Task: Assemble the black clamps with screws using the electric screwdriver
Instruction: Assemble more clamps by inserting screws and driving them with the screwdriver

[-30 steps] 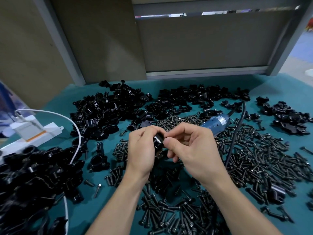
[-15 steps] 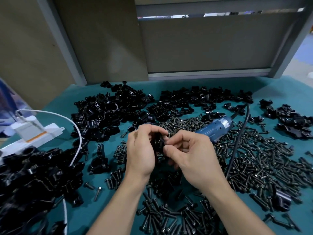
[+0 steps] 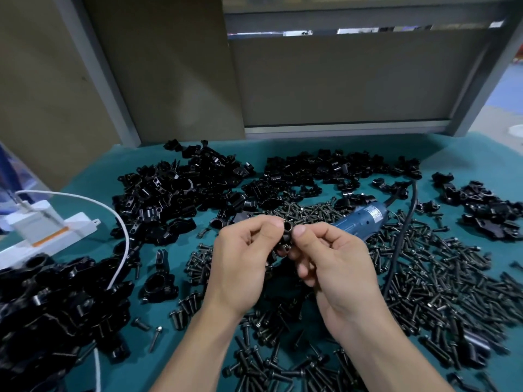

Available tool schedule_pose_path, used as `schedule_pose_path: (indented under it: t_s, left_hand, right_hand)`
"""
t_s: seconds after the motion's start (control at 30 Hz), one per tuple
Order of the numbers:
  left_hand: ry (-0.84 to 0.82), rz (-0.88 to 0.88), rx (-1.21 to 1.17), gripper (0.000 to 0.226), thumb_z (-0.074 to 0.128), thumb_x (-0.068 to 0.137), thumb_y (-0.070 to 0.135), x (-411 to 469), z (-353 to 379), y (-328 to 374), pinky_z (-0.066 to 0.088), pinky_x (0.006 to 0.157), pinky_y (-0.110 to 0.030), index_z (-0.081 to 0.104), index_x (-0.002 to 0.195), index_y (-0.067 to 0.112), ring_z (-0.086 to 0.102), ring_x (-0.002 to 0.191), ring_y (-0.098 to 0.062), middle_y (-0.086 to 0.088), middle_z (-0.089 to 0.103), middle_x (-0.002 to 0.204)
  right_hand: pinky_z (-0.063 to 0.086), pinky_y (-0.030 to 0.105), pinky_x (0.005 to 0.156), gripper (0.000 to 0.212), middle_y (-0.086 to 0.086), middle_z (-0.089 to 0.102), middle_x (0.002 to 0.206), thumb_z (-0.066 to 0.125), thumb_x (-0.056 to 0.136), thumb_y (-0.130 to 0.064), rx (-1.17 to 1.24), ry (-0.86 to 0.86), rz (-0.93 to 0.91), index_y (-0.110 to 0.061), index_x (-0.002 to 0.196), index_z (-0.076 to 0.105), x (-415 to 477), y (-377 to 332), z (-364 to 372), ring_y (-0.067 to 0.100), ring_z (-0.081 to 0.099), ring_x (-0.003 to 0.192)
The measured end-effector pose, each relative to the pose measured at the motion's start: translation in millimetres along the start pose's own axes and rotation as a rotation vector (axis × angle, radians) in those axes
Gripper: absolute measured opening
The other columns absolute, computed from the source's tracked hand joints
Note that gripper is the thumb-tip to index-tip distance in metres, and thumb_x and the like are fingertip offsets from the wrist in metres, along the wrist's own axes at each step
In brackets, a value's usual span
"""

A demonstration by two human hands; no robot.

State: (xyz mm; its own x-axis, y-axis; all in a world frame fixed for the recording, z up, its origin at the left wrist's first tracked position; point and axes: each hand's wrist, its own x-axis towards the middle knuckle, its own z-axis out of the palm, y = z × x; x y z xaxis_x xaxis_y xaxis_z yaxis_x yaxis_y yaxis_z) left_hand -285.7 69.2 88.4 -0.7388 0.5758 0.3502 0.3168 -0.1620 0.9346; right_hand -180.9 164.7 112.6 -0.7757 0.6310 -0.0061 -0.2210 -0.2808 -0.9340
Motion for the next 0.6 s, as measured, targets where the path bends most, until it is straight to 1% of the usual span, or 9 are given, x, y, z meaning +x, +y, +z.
schedule_pose_path:
  t_s: [0.03, 0.1, 0.2, 0.27, 0.3, 0.37, 0.43, 0.5, 0.6]
  left_hand:
    - [0.009, 0.022, 0.024, 0.043, 0.058, 0.1, 0.051, 1.5, 0.7, 0.9, 0.057, 0.08, -0.061, 0.079, 0.098, 0.014, 0.072, 0.083, -0.039, -0.01, 0.076, 0.084]
    - [0.0, -0.003, -0.008, 0.042, 0.06, 0.099, 0.051, 2.6, 3.4, 2.4, 0.056, 0.076, -0.065, 0.078, 0.098, 0.013, 0.07, 0.077, -0.041, -0.012, 0.074, 0.081]
    - [0.027, -0.073, -0.021, 0.045, 0.061, 0.096, 0.053, 1.9, 5.8, 1.9, 0.053, 0.07, -0.07, 0.077, 0.094, 0.011, 0.065, 0.07, -0.041, -0.016, 0.07, 0.078]
    - [0.071, -0.091, -0.01, 0.045, 0.061, 0.094, 0.054, 2.3, 5.5, 2.6, 0.055, 0.078, -0.069, 0.079, 0.095, 0.013, 0.069, 0.082, -0.042, -0.014, 0.074, 0.086]
    - [0.089, -0.087, -0.004, 0.044, 0.061, 0.093, 0.054, 3.5, 5.1, 3.5, 0.056, 0.083, -0.066, 0.08, 0.095, 0.014, 0.071, 0.089, -0.042, -0.013, 0.076, 0.09]
    - [0.087, -0.082, 0.007, 0.044, 0.06, 0.093, 0.054, 2.9, 5.6, 4.4, 0.057, 0.086, -0.063, 0.081, 0.094, 0.015, 0.07, 0.093, -0.042, -0.013, 0.076, 0.092]
    - [0.069, -0.079, 0.02, 0.045, 0.058, 0.094, 0.054, 0.3, 6.8, 4.9, 0.057, 0.084, -0.062, 0.081, 0.092, 0.016, 0.068, 0.091, -0.044, -0.016, 0.074, 0.089]
    - [0.043, -0.075, 0.032, 0.049, 0.054, 0.098, 0.054, -1.6, 7.5, 4.5, 0.057, 0.083, -0.061, 0.08, 0.09, 0.013, 0.069, 0.089, -0.043, -0.018, 0.074, 0.087]
    - [0.072, -0.076, 0.017, 0.054, 0.047, 0.099, 0.057, -1.3, 8.0, 6.3, 0.061, 0.077, -0.04, 0.08, 0.084, 0.016, 0.074, 0.08, -0.026, -0.009, 0.077, 0.082]
  right_hand:
    - [0.037, 0.017, 0.04, 0.016, 0.004, 0.066, 0.062, 0.079, 0.069, -0.036, -0.014, 0.018, -0.023, -0.02, 0.07, 0.078, 1.5, 0.4, -1.1, 0.009, 0.05, 0.044]
    - [0.039, 0.019, 0.041, 0.018, 0.007, 0.068, 0.064, 0.079, 0.072, -0.035, -0.033, 0.032, -0.066, -0.017, 0.073, 0.079, 2.5, 3.2, -2.4, 0.012, 0.054, 0.046]
    - [0.049, 0.023, 0.048, 0.006, 0.012, 0.075, 0.073, 0.077, 0.085, -0.018, -0.076, 0.001, -0.111, -0.019, 0.084, 0.083, 0.4, 3.2, -0.2, 0.019, 0.065, 0.056]
    - [0.057, 0.024, 0.058, 0.034, 0.007, 0.078, 0.077, 0.079, 0.087, -0.003, -0.215, -0.007, -0.177, -0.036, 0.089, 0.083, -1.0, 3.9, 0.7, 0.02, 0.072, 0.064]
    - [0.06, 0.025, 0.063, 0.044, 0.002, 0.078, 0.079, 0.081, 0.084, -0.001, -0.277, 0.002, -0.217, -0.044, 0.089, 0.081, -0.6, 4.8, 1.3, 0.018, 0.075, 0.069]
    - [0.061, 0.023, 0.069, 0.052, -0.007, 0.079, 0.08, 0.086, 0.08, -0.003, -0.355, 0.063, -0.274, -0.054, 0.086, 0.078, -2.5, 8.9, 2.8, 0.013, 0.076, 0.075]
    - [0.06, 0.019, 0.071, 0.046, -0.015, 0.077, 0.078, 0.088, 0.079, -0.009, -0.41, 0.139, -0.342, -0.053, 0.08, 0.077, -4.7, 12.8, 2.3, 0.007, 0.075, 0.076]
    - [0.059, 0.017, 0.071, 0.038, -0.019, 0.076, 0.078, 0.088, 0.08, -0.013, -0.444, 0.165, -0.381, -0.049, 0.082, 0.076, -6.5, 14.3, 0.9, 0.005, 0.075, 0.075]
    - [0.06, 0.019, 0.072, 0.03, -0.019, 0.077, 0.081, 0.082, 0.087, -0.016, -0.451, 0.158, -0.393, -0.045, 0.092, 0.076, -6.1, 11.1, 2.0, 0.005, 0.075, 0.077]
